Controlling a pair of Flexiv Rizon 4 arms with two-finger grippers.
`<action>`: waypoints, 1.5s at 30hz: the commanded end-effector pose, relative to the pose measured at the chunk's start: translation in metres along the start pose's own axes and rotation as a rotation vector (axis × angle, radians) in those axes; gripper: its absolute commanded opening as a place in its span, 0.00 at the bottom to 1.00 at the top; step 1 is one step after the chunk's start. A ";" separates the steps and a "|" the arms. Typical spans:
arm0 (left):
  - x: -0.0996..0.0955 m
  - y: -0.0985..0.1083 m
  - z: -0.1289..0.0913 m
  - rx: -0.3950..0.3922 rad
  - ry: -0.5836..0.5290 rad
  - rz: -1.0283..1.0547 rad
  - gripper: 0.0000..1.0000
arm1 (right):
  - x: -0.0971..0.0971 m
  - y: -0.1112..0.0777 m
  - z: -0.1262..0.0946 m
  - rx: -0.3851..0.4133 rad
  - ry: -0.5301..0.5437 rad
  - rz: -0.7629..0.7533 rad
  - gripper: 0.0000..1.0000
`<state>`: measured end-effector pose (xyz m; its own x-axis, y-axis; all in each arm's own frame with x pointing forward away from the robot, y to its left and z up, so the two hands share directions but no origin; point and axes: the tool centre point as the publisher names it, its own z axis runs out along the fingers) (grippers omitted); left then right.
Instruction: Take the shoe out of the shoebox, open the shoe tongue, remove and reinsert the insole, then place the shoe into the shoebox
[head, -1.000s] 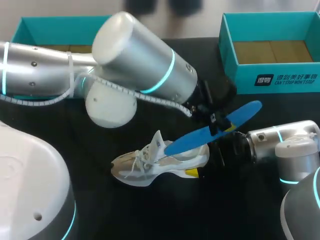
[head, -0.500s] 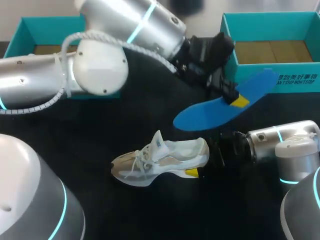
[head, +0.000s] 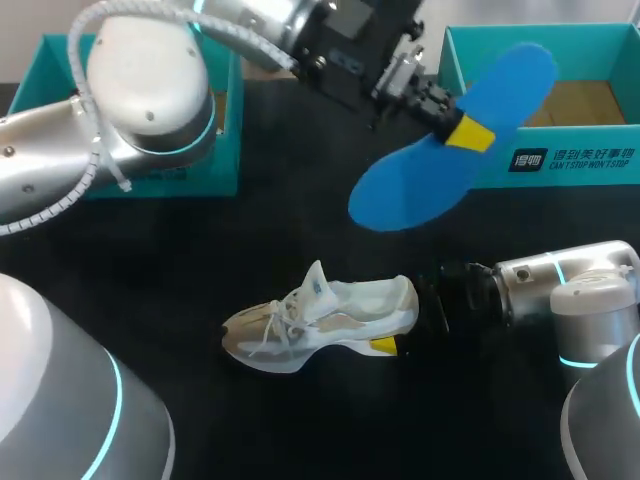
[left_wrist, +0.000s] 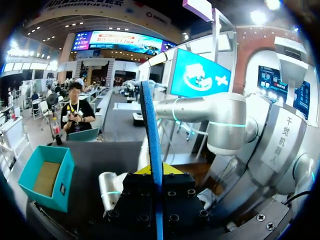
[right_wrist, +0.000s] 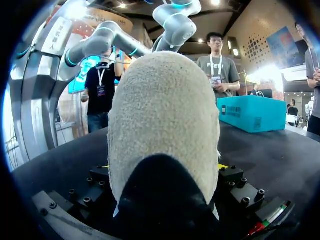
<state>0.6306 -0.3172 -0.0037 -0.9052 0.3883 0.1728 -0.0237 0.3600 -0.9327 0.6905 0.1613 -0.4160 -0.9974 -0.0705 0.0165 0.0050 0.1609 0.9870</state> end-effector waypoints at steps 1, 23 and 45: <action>-0.003 0.007 -0.018 0.009 0.016 0.003 0.00 | 0.001 0.000 0.001 0.003 0.000 0.001 0.00; 0.053 -0.016 -0.050 0.260 -0.171 -0.144 0.00 | 0.001 0.000 0.001 0.003 0.000 0.001 0.00; 0.094 -0.026 -0.082 0.353 -0.175 -0.211 0.00 | 0.001 0.000 0.001 0.003 0.000 0.001 0.00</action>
<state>0.5780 -0.2297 0.0616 -0.9252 0.1542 0.3468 -0.3369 0.0876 -0.9375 0.6906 0.1612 -0.4161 -0.9974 -0.0704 0.0166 0.0051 0.1611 0.9869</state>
